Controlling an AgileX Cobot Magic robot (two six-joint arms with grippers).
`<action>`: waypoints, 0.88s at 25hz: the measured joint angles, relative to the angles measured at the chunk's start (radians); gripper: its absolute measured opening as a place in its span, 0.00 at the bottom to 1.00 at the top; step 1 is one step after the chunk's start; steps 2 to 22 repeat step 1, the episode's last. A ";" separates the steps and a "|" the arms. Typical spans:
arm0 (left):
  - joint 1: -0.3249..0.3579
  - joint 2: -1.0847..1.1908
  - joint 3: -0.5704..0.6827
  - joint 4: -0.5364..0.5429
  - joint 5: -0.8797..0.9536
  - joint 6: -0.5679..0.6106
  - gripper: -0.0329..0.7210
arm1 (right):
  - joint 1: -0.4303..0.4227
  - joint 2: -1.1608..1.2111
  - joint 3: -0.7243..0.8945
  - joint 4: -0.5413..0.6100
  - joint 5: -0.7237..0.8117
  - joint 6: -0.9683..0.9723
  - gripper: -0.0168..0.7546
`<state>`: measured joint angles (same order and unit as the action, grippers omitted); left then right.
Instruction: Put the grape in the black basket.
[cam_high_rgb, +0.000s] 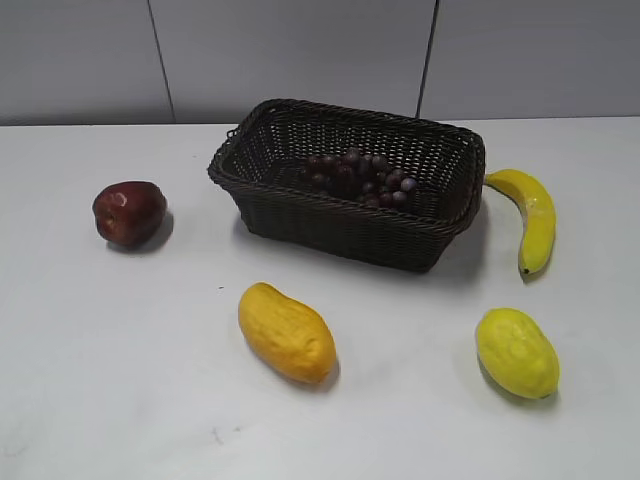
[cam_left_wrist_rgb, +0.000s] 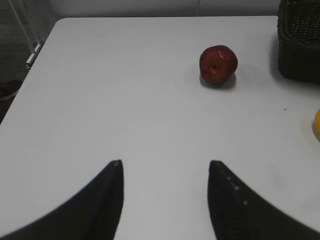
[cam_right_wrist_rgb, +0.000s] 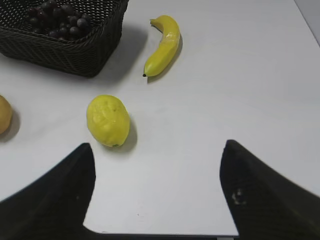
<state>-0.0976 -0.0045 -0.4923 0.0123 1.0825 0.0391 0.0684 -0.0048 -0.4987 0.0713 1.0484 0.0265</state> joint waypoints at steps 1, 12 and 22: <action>0.000 -0.001 0.000 -0.001 0.000 0.000 0.71 | 0.000 0.000 0.000 -0.001 0.000 0.000 0.79; 0.000 -0.001 0.000 -0.001 0.000 0.000 0.71 | 0.000 0.000 0.000 -0.001 0.000 0.000 0.79; 0.000 -0.001 0.000 -0.001 0.000 0.000 0.71 | 0.000 0.000 0.000 -0.001 0.000 0.000 0.79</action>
